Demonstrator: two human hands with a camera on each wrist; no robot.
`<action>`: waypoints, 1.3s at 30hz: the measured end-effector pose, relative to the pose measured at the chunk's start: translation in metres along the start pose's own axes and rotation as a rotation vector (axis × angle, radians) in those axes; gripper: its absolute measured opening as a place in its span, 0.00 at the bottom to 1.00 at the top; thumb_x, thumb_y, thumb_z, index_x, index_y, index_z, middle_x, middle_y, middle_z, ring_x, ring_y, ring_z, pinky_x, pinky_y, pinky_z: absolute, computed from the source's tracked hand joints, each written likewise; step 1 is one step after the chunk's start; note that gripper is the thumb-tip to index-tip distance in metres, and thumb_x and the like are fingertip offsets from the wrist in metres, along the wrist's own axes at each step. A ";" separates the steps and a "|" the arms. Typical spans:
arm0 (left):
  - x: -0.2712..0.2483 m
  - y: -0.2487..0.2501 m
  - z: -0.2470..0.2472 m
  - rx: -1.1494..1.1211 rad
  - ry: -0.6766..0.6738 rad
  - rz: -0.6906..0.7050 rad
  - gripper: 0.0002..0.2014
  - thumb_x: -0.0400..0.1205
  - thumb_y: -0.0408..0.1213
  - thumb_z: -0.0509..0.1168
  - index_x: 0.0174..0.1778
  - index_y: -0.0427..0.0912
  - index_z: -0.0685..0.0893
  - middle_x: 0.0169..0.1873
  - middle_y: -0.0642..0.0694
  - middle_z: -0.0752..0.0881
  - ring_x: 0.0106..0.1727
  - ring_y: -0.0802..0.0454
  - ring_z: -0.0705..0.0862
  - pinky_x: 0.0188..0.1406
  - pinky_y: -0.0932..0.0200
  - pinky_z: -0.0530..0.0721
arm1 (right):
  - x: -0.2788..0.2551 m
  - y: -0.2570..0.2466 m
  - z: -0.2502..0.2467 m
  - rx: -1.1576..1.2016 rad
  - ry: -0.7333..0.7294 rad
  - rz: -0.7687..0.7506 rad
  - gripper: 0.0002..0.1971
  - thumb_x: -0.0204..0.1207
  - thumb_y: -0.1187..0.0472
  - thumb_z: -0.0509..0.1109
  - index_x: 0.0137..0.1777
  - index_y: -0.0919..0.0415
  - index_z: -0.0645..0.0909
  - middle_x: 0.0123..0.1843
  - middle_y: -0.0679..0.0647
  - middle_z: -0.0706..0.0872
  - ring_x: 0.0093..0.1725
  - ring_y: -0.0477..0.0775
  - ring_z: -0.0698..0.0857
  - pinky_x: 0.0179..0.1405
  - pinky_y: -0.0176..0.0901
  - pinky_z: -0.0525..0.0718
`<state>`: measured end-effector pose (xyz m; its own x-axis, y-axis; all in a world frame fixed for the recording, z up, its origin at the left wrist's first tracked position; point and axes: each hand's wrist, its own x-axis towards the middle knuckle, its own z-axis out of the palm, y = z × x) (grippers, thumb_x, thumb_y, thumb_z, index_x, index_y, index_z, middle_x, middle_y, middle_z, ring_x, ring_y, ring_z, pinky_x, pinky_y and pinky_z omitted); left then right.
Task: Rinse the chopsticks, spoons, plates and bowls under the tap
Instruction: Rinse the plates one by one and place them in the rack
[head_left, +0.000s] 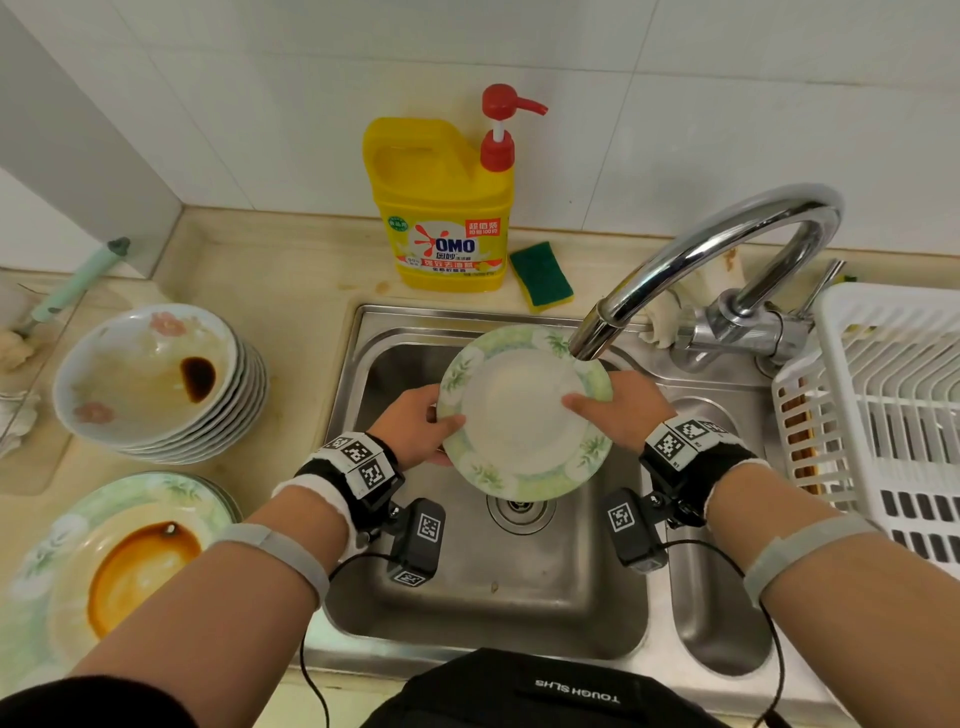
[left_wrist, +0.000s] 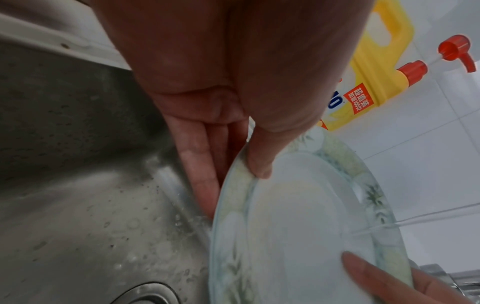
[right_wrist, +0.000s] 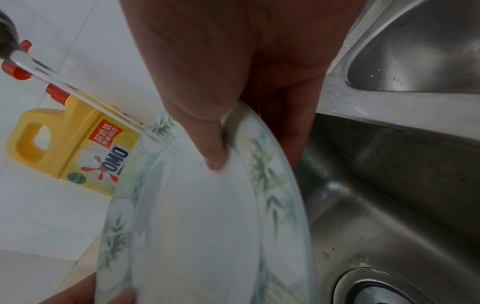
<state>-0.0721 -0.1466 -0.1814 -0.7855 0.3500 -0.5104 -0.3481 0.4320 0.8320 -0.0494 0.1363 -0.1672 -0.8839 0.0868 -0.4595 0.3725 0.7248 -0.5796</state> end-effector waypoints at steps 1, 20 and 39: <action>0.000 0.001 0.000 0.004 0.006 0.008 0.09 0.87 0.31 0.67 0.60 0.47 0.83 0.55 0.44 0.91 0.53 0.48 0.92 0.40 0.51 0.93 | 0.000 0.000 -0.001 -0.014 -0.002 0.025 0.18 0.79 0.43 0.73 0.50 0.59 0.90 0.48 0.56 0.92 0.52 0.58 0.89 0.60 0.56 0.87; 0.007 0.001 0.002 0.161 0.017 0.018 0.09 0.86 0.34 0.67 0.61 0.46 0.86 0.51 0.43 0.93 0.49 0.48 0.94 0.42 0.42 0.94 | 0.003 -0.011 -0.009 -0.109 -0.031 0.120 0.26 0.78 0.33 0.68 0.51 0.57 0.89 0.46 0.57 0.91 0.48 0.59 0.89 0.54 0.58 0.89; 0.017 -0.001 0.020 0.067 -0.008 -0.060 0.11 0.84 0.30 0.70 0.62 0.40 0.85 0.53 0.41 0.92 0.51 0.47 0.93 0.46 0.45 0.94 | -0.018 0.000 -0.017 0.075 0.104 0.022 0.13 0.82 0.46 0.71 0.53 0.55 0.90 0.45 0.52 0.92 0.47 0.54 0.89 0.51 0.51 0.88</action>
<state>-0.0746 -0.1246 -0.1951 -0.7601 0.3278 -0.5611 -0.3596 0.5070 0.7833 -0.0381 0.1464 -0.1472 -0.8985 0.1753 -0.4024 0.4085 0.6692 -0.6207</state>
